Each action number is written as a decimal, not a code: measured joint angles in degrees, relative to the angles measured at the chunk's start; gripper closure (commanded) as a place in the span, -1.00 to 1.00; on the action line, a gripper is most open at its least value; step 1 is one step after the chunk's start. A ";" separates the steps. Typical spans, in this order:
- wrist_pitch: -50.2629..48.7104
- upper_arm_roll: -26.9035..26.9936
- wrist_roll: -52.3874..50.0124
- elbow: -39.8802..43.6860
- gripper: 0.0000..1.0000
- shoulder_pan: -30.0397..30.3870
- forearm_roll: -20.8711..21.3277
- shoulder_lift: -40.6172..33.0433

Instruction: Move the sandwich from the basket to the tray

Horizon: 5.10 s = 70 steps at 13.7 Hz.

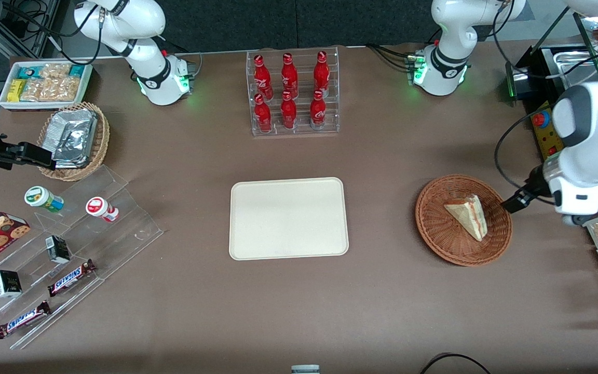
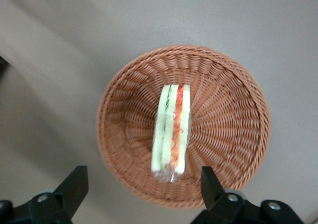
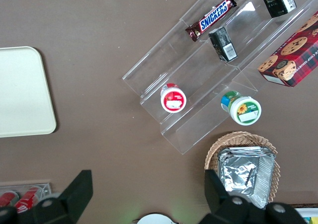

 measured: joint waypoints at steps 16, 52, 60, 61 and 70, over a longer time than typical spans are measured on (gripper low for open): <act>30.20 -0.82 -4.60 -16.49 -0.20 -3.81 -1.00 6.17; 7.04 -2.72 -13.61 31.54 -0.52 -47.38 4.14 35.05; 4.88 -2.08 -13.41 35.38 -0.99 -47.57 4.28 35.99; 2.14 -1.92 -13.45 37.26 -0.99 -47.52 4.27 35.32; -26.55 -0.73 -13.44 41.21 -0.99 -34.70 2.19 13.46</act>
